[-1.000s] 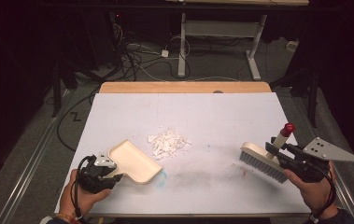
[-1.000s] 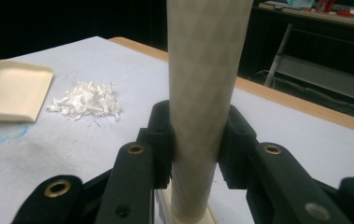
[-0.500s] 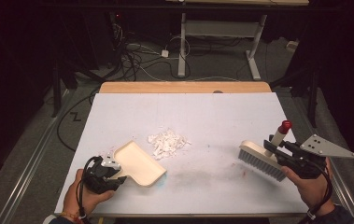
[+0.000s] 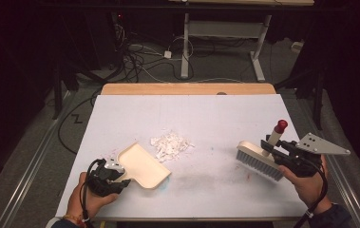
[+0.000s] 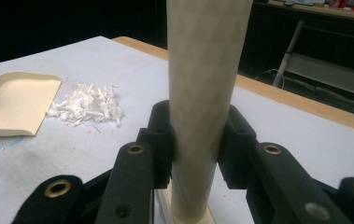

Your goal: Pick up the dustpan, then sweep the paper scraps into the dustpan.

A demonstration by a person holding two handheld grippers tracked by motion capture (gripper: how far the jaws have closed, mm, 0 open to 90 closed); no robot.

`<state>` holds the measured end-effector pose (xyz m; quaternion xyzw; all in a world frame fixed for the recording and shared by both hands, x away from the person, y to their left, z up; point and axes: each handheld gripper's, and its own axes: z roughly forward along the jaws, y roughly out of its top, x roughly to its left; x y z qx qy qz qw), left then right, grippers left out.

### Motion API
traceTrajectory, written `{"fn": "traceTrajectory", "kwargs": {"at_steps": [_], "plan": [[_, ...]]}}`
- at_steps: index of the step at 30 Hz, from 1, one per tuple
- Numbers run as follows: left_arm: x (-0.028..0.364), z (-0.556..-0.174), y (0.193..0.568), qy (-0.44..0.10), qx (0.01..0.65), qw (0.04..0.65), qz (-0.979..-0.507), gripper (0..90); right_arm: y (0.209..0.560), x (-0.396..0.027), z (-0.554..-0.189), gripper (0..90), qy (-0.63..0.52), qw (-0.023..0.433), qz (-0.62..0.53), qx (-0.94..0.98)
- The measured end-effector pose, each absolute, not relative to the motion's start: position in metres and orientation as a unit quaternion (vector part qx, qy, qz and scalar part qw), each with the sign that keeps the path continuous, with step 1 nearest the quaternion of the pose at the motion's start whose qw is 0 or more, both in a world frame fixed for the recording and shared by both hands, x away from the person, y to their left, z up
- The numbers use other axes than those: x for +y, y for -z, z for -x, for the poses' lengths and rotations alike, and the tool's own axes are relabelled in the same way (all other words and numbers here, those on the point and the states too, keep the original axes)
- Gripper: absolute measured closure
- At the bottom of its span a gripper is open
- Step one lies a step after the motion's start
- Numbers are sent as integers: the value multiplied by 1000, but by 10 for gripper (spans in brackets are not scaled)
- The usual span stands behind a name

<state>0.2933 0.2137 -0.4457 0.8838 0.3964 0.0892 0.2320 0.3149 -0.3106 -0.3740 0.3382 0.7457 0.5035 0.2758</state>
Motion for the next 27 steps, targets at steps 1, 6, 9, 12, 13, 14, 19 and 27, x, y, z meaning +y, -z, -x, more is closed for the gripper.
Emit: {"fn": "traceTrajectory", "kwargs": {"at_steps": [1, 6, 9, 12, 13, 14, 19, 27], "plan": [[214, -293, 446, -90, 396, 233, -884, 633, 375, -309, -317, 705, -502, 276, -339, 746], [214, -293, 448, -90, 394, 232, -885, 633, 377, -299, -327, 705, -497, 277, -336, 750], [214, -293, 449, -91, 393, 229, -886, 633, 378, -296, -329, 705, -496, 275, -334, 753], [214, -293, 450, -92, 393, 229, -886, 633, 378, -291, -334, 705, -497, 271, -332, 754], [214, -293, 450, -90, 392, 227, -887, 633, 378, -290, -335, 705, -499, 270, -331, 754], [213, -293, 451, -90, 392, 225, -887, 633, 377, -288, -337, 705, -500, 269, -332, 754], [212, -292, 452, -90, 393, 222, -888, 633, 374, -271, -356, 705, -503, 271, -322, 755], [210, -295, 455, -86, 392, 218, -890, 633, 360, -244, -400, 705, -512, 266, -327, 748]]}}
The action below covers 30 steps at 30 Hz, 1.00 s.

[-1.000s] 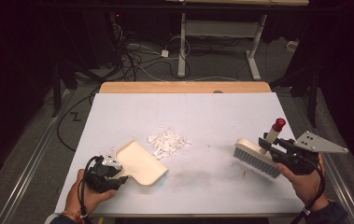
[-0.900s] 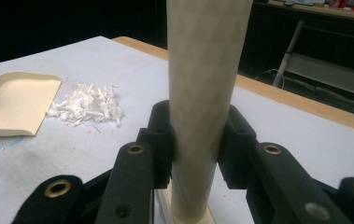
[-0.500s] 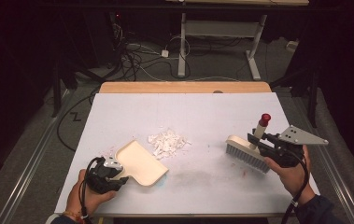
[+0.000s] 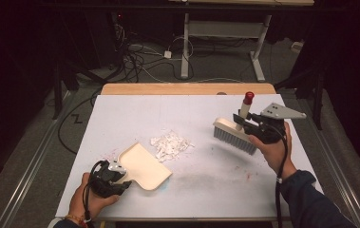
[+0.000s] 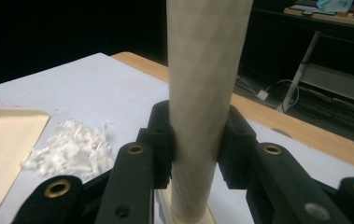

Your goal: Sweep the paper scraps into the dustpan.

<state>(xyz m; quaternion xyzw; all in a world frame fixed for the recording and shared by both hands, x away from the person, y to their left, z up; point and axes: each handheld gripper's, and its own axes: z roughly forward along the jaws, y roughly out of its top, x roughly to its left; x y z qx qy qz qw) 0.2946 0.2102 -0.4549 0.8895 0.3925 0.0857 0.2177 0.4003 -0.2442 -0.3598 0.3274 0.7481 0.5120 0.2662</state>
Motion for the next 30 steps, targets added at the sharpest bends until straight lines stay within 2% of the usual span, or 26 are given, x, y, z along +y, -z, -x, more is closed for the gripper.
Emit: {"fn": "traceTrajectory", "kwargs": {"at_steps": [6, 13, 21, 30], "plan": [[209, -295, 456, -85, 393, 211, -891, 633, 357, -213, -431, 705, -499, 286, -332, 748], [209, -297, 456, -81, 393, 212, -891, 633, 367, -151, -464, 705, -477, 305, -322, 759], [207, -301, 457, -78, 385, 212, -895, 633, 376, -106, -480, 705, -454, 336, -307, 766], [208, -302, 458, -74, 385, 214, -895, 633, 396, -80, -475, 706, -479, 312, -313, 758]]}}
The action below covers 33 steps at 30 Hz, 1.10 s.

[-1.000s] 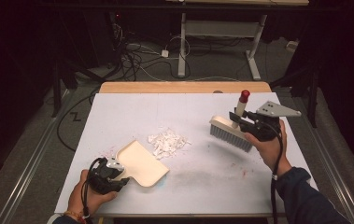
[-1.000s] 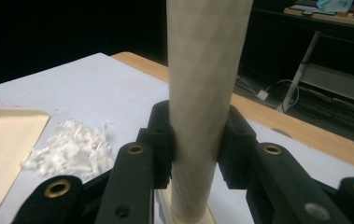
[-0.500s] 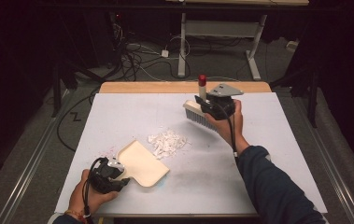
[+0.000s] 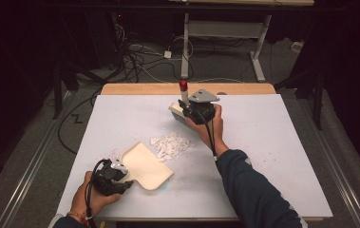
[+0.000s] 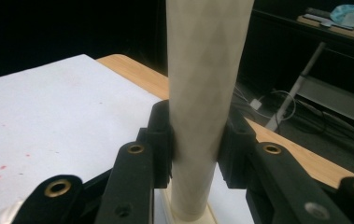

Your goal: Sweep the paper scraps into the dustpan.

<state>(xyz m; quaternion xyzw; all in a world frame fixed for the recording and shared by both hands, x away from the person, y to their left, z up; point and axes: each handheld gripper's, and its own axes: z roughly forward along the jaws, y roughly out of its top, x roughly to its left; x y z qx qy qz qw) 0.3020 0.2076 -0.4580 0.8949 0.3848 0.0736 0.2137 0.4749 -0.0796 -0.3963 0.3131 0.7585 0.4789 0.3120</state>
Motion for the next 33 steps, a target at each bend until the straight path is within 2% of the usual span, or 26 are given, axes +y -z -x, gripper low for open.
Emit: {"fn": "traceTrajectory", "kwargs": {"at_steps": [5, 15, 23, 33], "plan": [[209, -303, 458, -69, 388, 217, -893, 633, 398, -71, -470, 706, -483, 300, -299, 766], [208, -305, 458, -70, 393, 214, -892, 633, 401, -63, -448, 701, -516, 245, -279, 772], [206, -305, 458, -75, 394, 210, -891, 633, 404, -53, -423, 696, -511, 249, -250, 784], [203, -307, 458, -76, 398, 211, -890, 633, 404, -28, -387, 702, -532, 217, -207, 792]]}}
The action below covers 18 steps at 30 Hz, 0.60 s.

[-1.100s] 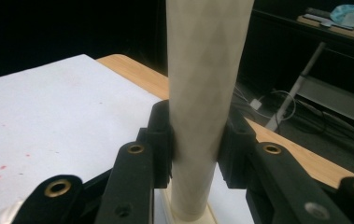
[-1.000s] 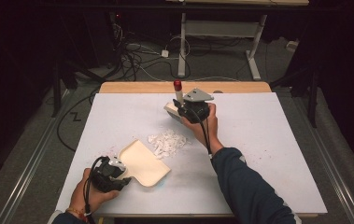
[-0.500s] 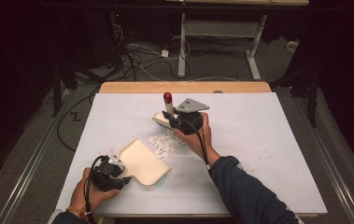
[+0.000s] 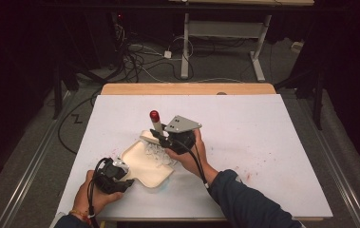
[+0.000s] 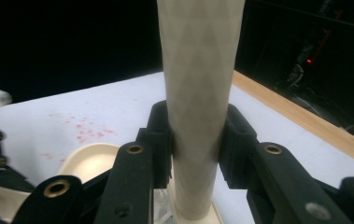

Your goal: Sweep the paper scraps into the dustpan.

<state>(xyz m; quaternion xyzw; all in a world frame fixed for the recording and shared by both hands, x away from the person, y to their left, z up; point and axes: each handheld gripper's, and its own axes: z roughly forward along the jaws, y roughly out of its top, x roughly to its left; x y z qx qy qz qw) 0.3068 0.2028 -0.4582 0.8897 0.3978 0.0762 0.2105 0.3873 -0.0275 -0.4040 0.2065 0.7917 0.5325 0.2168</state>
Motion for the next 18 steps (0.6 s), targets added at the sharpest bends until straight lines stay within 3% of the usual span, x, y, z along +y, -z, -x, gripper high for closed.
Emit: {"fn": "traceTrajectory", "kwargs": {"at_steps": [8, 18], "plan": [[201, -307, 458, -78, 396, 211, -890, 633, 398, -6, -369, 706, -546, 188, -166, 799], [202, -306, 458, -75, 389, 213, -893, 633, 367, -25, -369, 706, -566, 219, -167, 777]]}}
